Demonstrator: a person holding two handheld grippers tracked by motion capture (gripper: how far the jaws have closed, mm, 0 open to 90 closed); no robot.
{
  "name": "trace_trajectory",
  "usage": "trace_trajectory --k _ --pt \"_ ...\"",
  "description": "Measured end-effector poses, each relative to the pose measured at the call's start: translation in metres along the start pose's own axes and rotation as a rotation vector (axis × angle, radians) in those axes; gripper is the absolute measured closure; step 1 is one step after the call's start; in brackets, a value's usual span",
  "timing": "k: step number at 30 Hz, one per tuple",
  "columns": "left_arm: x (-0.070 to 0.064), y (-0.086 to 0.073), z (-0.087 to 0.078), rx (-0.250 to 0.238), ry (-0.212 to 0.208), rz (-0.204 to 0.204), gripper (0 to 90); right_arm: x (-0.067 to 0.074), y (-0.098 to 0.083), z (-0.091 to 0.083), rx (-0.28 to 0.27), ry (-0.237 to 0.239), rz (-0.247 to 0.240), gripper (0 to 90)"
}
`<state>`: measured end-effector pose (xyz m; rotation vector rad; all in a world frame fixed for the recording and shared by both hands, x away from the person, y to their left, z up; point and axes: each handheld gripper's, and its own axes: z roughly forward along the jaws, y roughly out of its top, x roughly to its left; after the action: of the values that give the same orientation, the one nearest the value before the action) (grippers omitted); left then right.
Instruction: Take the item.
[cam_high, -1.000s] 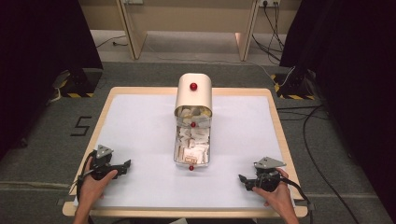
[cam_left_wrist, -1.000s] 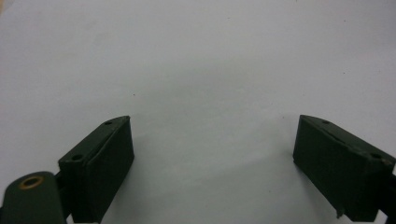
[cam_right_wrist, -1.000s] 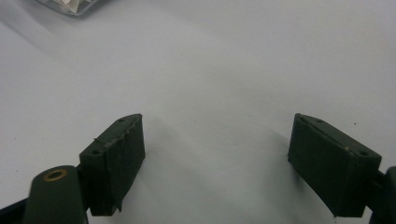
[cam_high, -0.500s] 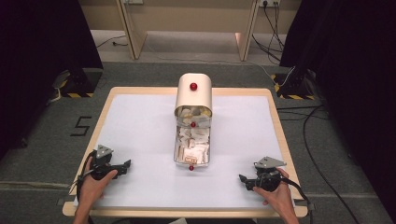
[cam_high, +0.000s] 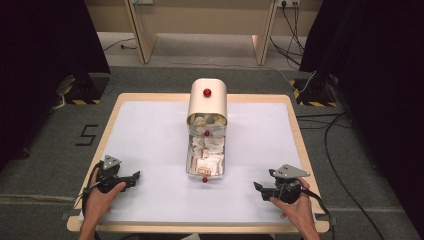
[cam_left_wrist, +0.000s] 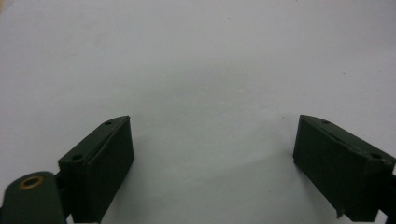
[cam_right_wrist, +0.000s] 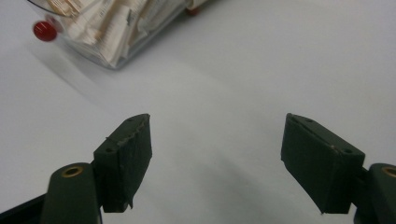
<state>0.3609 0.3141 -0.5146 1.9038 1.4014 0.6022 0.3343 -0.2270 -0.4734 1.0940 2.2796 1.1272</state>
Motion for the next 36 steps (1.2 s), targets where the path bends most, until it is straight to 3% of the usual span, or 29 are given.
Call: trace_trajectory --k 23,32,36 --pt "0.0 0.0 0.0 0.0 0.0 0.0 11.4 0.028 0.036 0.001 -0.068 0.056 -0.082 31.8" --pt "0.0 0.0 0.0 0.0 0.0 0.0 11.4 0.041 0.056 0.006 -0.106 0.095 -0.127 35.8" --pt "0.0 0.0 0.0 0.0 0.001 0.0 11.4 0.044 0.061 0.008 -0.122 0.124 -0.122 36.9"
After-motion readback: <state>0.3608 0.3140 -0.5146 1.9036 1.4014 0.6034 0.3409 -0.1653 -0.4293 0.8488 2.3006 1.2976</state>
